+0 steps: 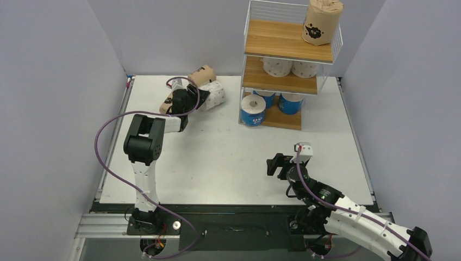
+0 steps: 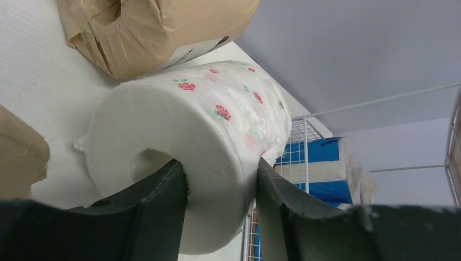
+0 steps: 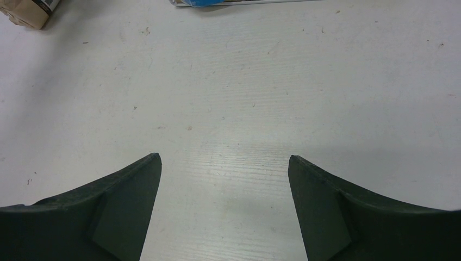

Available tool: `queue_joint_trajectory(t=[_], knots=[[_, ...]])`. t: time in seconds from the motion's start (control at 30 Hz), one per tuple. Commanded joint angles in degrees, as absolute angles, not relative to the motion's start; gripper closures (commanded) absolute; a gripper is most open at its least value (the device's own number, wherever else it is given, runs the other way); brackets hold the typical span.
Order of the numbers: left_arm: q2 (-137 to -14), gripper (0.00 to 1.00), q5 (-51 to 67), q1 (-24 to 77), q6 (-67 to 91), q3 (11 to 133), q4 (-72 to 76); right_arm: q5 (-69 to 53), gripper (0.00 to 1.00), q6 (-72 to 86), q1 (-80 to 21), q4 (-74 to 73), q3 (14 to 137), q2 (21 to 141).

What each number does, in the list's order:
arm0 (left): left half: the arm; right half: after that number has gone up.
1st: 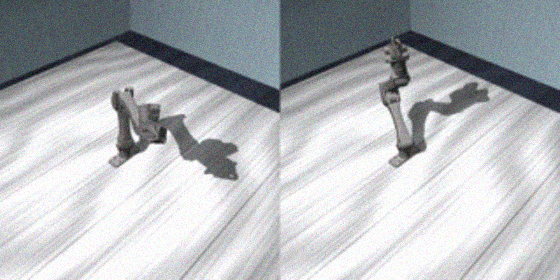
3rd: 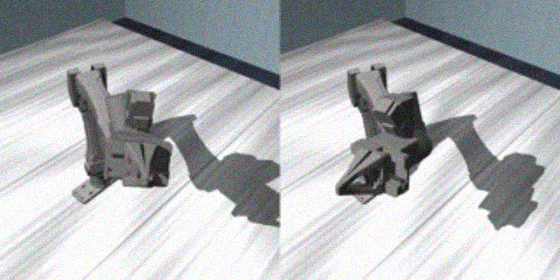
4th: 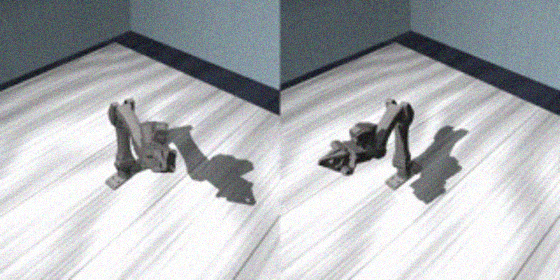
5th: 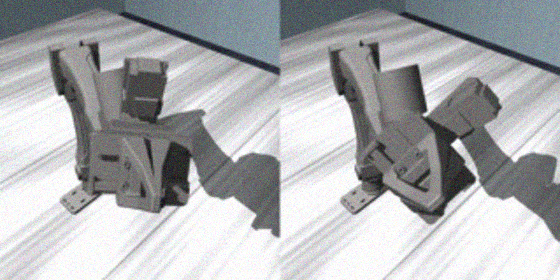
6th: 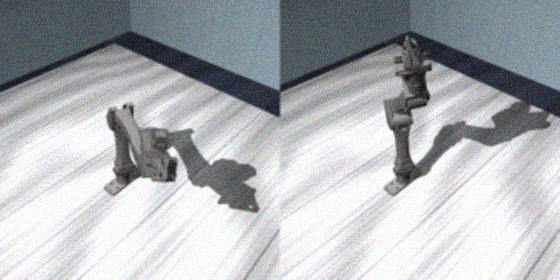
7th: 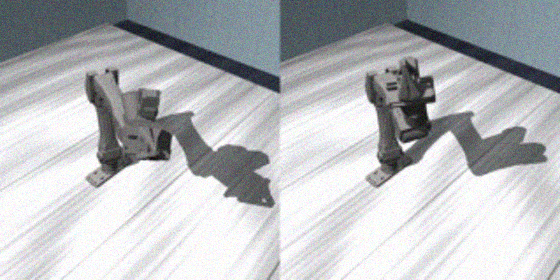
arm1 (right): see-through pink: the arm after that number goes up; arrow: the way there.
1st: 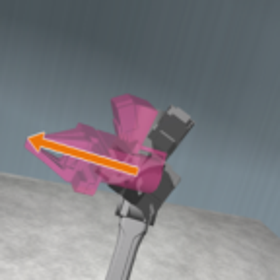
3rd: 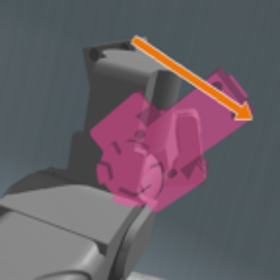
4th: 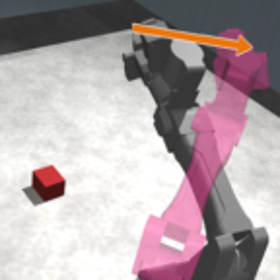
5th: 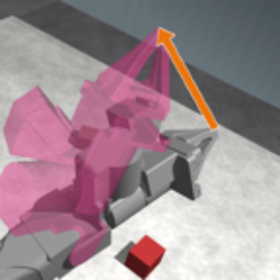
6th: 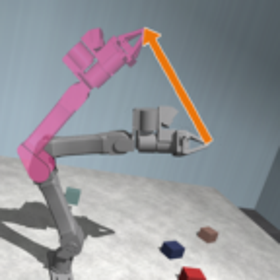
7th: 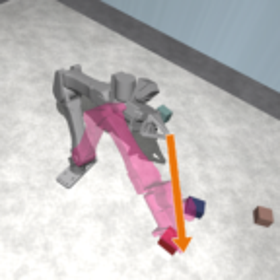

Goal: Place and organize the paper towels onto the shelf
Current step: Pick up the paper towel from the center of the board.

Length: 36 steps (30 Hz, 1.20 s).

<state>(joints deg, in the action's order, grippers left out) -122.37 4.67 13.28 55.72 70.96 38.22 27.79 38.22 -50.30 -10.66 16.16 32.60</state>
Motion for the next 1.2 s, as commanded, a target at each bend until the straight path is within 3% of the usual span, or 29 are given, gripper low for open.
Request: queue_joint_trajectory(t=[0.0, 0.23, 0.67, 0.83, 1.17], knots=[[-122.6, 0.63, 5.5, 12.6, 56.3, 70.2, 43.8, 29.6, 0.18, 38.4, -50.5, -9.5, 16.5, 33.2], [-120.2, 0.76, 5.5, 12.1, 57.6, 67.6, 45.2, 29.7, 0.18, 38.3, -50.6, -9.4, 16.5, 33.1], [-104.7, 0.81, 4.1, 13.4, 57.4, 58.9, 43.3, 29.7, 0.18, 37.5, -50.6, -8.5, 17.0, 33.0], [-93.1, 0.85, -1.3, 17.9, 51.7, 54.4, 36.6, 29.1, 0.18, 36.5, -50.6, -6.6, 17.7, 34.0], [-69.9, 0.86, -15.2, 31.3, 33.8, 53.0, 7.5, 30.2, 0.18, 33.4, -50.6, -13.2, 23.5, 33.0]])
